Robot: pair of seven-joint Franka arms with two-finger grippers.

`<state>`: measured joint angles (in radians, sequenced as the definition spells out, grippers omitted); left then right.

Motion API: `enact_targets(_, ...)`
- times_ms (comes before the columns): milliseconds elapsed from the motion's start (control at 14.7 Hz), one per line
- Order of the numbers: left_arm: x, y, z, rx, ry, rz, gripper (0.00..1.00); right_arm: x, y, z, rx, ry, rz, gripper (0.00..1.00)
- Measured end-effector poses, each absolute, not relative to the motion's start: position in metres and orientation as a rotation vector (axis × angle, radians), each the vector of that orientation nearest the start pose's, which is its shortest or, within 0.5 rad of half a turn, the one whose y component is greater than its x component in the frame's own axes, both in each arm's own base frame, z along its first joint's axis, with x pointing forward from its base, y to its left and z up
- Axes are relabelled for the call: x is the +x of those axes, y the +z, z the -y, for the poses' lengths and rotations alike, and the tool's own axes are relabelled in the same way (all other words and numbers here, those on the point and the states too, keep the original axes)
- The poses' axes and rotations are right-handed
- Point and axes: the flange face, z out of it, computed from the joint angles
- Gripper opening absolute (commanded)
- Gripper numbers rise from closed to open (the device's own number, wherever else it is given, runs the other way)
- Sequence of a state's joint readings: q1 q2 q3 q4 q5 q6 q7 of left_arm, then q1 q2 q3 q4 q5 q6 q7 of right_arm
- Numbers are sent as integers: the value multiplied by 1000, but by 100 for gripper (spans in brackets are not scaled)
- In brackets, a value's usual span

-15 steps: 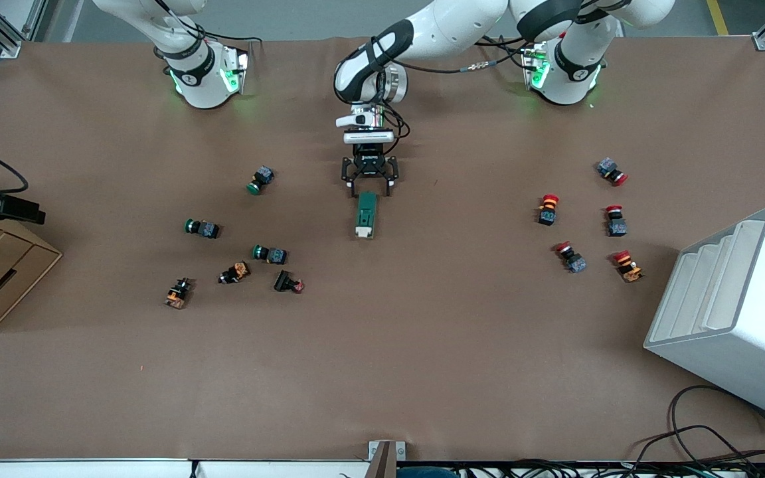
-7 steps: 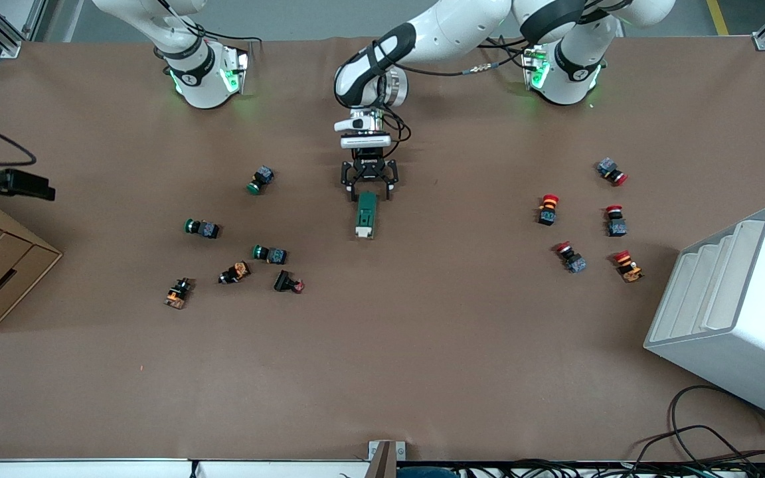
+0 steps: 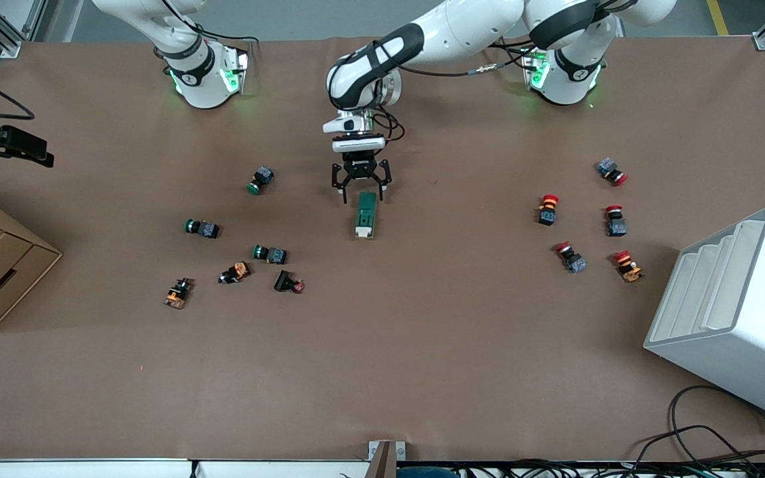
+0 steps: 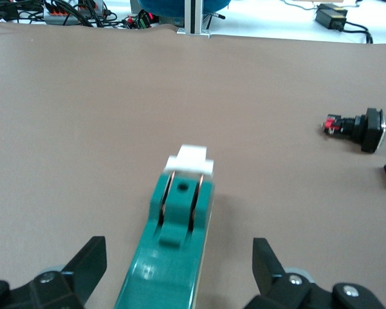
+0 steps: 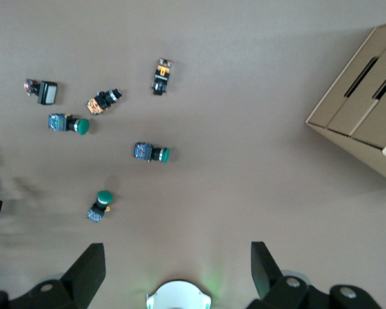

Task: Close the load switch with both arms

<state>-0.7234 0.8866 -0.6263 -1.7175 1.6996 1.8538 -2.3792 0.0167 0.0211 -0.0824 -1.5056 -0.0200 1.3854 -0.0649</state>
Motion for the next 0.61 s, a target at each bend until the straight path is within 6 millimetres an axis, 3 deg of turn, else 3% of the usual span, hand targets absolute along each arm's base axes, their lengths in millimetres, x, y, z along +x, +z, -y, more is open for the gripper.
enact_targets(136, 276, 169, 608, -2764, -1345, 170, 100, 541, 631, 36, -3149, 199, 0, 100)
enact_targets(341, 317, 238, 612, -2815, -1145, 164, 100, 540, 624, 35, -3146, 223, 2, 100)
enact_targets(613, 375, 331, 592, -2897, -940, 179, 100, 531, 618, 34, -3145, 202, 8, 100)
